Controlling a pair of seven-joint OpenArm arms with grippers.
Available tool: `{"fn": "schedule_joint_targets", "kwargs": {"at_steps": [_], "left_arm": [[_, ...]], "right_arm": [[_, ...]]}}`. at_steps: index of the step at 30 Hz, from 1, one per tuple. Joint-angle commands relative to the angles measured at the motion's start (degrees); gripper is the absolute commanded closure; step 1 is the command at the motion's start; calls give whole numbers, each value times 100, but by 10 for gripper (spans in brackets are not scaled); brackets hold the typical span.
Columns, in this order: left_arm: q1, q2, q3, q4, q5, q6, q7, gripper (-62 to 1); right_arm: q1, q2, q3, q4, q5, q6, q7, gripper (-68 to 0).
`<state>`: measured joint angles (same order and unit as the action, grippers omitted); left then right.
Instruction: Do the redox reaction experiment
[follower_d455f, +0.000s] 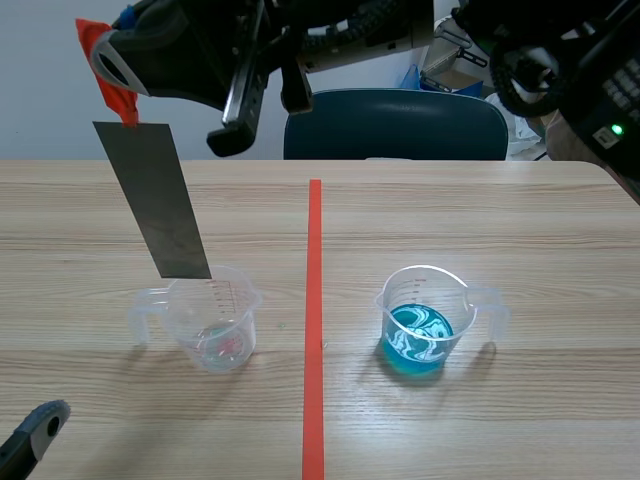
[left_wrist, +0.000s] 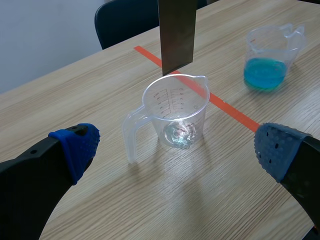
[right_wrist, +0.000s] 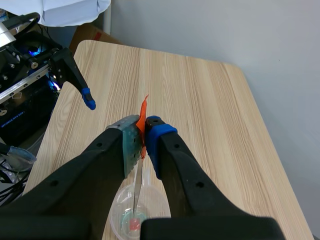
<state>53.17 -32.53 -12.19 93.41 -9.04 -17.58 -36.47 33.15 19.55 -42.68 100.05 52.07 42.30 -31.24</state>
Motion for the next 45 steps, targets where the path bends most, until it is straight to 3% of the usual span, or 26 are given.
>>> {"fn": "schedule_joint_targets", "kwargs": {"at_steps": [1, 45], "left_arm": [[13, 13, -17, 28, -35, 17, -96, -623], [13, 13, -17, 28, -35, 17, -96, -623]], "right_arm": [[131, 13, 22, 70, 63, 42, 48, -6], [129, 13, 22, 70, -50, 42, 48, -6]]}}
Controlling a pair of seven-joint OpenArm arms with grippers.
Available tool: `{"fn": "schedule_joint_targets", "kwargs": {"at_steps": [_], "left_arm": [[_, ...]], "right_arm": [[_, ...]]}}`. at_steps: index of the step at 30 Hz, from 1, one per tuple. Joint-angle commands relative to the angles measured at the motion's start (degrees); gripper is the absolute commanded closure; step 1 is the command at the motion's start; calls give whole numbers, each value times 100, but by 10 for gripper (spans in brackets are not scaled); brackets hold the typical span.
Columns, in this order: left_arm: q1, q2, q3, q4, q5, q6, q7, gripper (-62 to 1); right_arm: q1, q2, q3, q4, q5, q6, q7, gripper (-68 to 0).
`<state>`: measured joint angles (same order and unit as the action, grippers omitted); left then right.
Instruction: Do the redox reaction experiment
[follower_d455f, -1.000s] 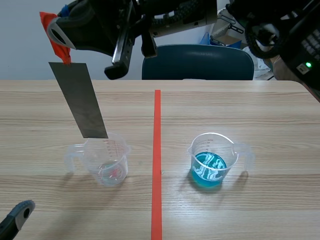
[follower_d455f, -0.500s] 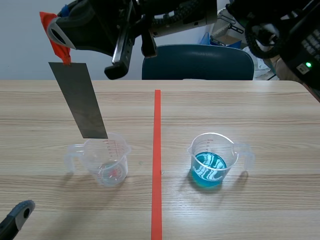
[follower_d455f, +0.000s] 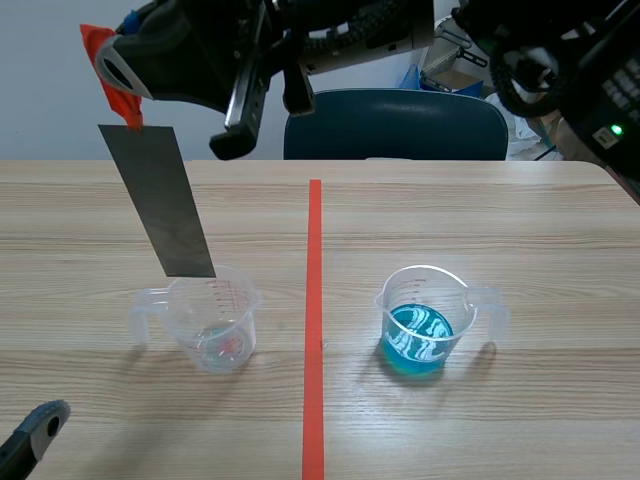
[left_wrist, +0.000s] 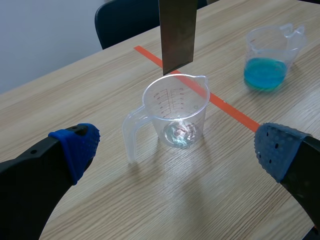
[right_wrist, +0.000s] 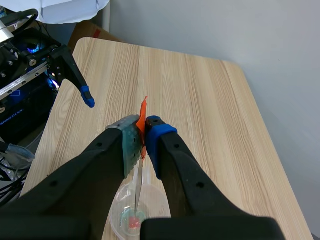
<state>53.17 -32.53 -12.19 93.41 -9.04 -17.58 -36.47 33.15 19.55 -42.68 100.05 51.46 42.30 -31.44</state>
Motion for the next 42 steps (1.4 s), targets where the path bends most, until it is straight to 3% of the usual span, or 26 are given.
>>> {"fn": "schedule_joint_targets", "kwargs": {"at_steps": [1, 42], "left_arm": [[13, 13, -17, 28, -35, 17, -96, -623], [13, 13, -17, 31, -35, 17, -96, -623]], "right_arm": [[129, 13, 22, 70, -39, 42, 68, -6], [127, 11, 22, 70, -127, 42, 136, -6]]}}
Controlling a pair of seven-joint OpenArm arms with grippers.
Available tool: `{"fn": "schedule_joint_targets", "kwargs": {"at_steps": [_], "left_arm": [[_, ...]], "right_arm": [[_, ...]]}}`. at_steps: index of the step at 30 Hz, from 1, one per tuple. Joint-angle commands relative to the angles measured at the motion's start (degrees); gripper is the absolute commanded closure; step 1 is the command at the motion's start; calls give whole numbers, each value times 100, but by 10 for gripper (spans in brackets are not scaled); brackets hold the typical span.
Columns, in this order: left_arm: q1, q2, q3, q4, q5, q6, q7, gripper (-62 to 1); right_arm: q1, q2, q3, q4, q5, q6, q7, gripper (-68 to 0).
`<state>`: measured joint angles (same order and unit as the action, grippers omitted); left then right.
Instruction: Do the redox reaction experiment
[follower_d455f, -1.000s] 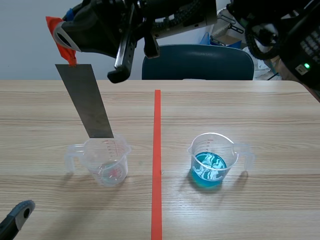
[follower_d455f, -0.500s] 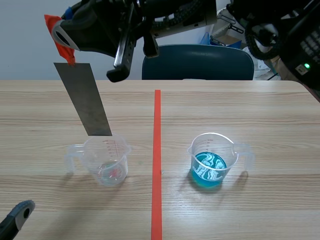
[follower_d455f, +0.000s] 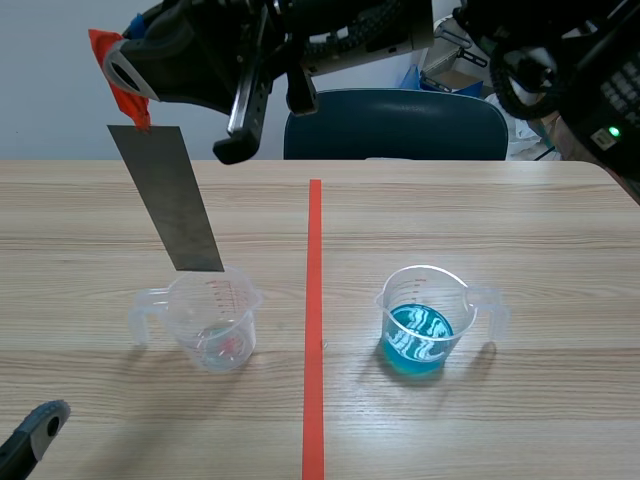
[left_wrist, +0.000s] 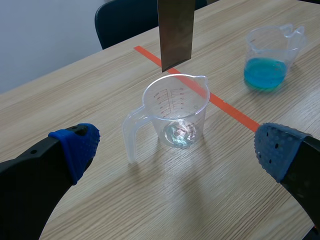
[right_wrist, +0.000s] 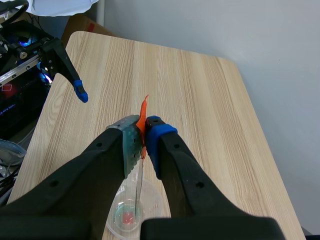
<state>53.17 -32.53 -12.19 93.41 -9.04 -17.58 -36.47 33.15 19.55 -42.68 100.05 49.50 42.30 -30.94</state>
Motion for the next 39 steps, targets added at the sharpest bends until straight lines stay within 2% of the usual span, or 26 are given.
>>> {"fn": "schedule_joint_targets", "kwargs": {"at_steps": [1, 39], "left_arm": [[13, 13, -17, 31, -35, 17, -96, -623], [13, 13, -17, 31, -35, 17, -96, -623]], "right_arm": [[127, 11, 22, 70, 70, 42, 85, -6], [127, -4, 22, 70, 70, 42, 195, -6]]}}
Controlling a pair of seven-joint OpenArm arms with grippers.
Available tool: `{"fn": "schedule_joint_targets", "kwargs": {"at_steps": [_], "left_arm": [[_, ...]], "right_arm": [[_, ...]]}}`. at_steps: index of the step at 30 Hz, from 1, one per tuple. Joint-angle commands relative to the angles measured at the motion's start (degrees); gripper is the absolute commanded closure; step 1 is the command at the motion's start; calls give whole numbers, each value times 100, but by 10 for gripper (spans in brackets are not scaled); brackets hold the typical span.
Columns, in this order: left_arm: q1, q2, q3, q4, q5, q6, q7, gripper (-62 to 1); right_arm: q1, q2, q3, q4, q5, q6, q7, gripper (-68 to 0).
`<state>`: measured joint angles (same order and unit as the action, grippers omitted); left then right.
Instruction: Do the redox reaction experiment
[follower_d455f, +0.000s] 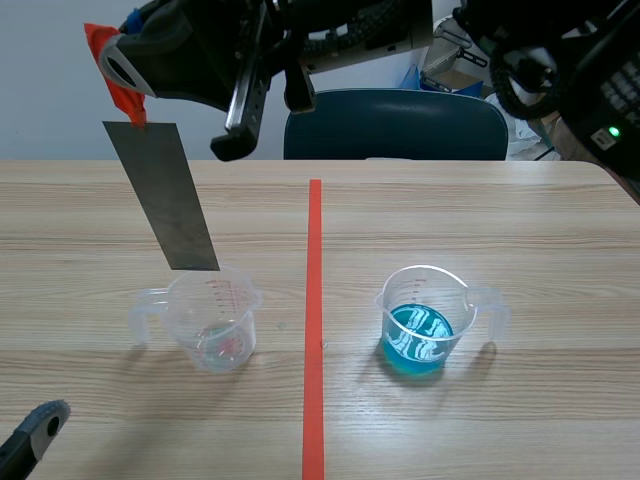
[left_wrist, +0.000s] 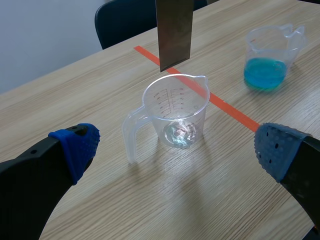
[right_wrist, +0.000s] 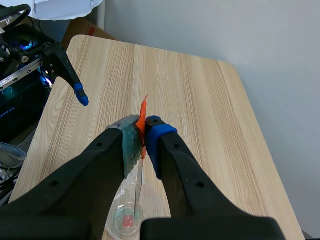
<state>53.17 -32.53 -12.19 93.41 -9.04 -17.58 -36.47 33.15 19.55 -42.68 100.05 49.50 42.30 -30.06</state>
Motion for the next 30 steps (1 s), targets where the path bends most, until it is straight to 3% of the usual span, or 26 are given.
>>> {"fn": "schedule_joint_targets", "kwargs": {"at_steps": [1, 18, 30], "left_arm": [[13, 13, -17, 31, -35, 17, -96, -623], [13, 13, -17, 31, -35, 17, -96, -623], [13, 13, -17, 31, -35, 17, -96, -623]], "right_arm": [[127, -4, 22, 70, 70, 42, 107, -6], [111, -2, 22, 48, 68, 42, 87, -6], [83, -4, -79, -313, 66, 42, 378, -6]]}}
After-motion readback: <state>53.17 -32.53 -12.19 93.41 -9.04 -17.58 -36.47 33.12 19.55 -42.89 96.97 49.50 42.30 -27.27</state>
